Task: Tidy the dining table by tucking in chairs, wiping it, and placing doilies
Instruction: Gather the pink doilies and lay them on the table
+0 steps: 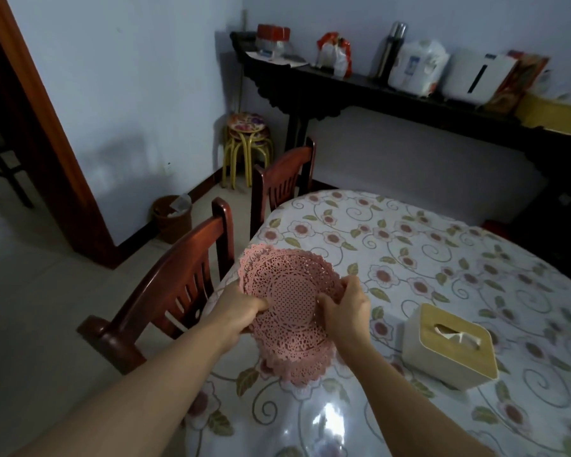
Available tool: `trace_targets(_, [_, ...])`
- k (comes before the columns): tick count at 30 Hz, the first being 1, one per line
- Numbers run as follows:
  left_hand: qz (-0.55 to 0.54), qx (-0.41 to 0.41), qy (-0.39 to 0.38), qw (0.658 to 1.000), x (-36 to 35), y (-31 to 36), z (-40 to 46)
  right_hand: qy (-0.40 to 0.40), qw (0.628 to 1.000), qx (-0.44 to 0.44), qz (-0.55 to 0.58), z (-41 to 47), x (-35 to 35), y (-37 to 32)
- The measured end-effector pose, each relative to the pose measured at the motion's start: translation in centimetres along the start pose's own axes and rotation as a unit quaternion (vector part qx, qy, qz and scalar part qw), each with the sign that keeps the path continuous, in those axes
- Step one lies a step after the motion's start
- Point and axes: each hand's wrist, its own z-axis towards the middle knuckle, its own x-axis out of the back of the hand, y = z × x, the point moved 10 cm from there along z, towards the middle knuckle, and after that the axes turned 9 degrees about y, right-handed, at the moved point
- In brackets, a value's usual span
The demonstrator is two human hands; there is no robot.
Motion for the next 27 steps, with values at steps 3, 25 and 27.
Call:
trace_targets(3, [-0.008, 0.003, -0.010, 1.000, -2.6, 0.9, 2.3, 0.032, 0.999, 0.034, -0.016, 3.4, 0.0, 0.5])
trace_targets(25, [0.046, 0.031, 0.011, 0.998, -15.0, 1.4, 21.5, 0.003, 0.998, -0.060, 0.002, 25.1, -5.6, 14.0])
trace_targets(27, [0.041, 0.026, 0.028, 0.998, -15.4, 2.0, 23.4, 0.016, 0.996, -0.090, 0.016, 27.4, -6.4, 15.3])
